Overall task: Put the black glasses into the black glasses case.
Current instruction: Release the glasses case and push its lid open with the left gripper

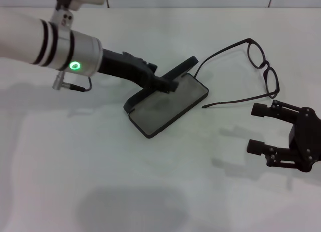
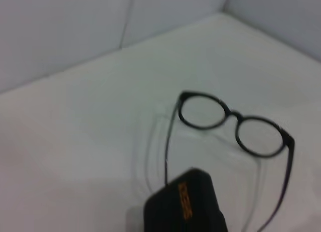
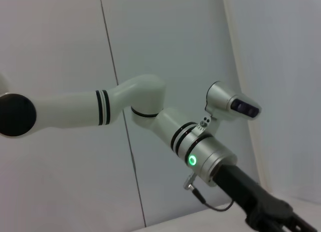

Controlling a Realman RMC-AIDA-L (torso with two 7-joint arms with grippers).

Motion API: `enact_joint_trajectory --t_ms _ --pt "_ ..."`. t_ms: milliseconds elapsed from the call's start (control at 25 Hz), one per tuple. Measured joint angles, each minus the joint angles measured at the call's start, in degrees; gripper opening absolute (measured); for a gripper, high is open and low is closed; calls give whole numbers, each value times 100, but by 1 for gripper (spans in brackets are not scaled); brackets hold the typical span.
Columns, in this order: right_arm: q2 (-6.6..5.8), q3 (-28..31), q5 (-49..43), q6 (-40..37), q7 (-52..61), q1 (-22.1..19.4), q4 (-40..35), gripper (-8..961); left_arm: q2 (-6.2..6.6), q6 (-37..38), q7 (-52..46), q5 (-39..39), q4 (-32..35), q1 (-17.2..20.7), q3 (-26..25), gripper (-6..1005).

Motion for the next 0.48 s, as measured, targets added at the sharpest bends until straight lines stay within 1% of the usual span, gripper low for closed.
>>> enact_joint_trajectory --t_ms 120,360,480 --pt "12 13 0 16 -1 -16 0 827 -1 -28 -1 -14 31 5 224 840" --pt "48 14 -28 101 -15 12 1 827 -13 -136 -38 5 36 5 306 833" --pt "19 6 -49 106 -1 25 1 827 -14 -187 -87 13 36 18 446 829"
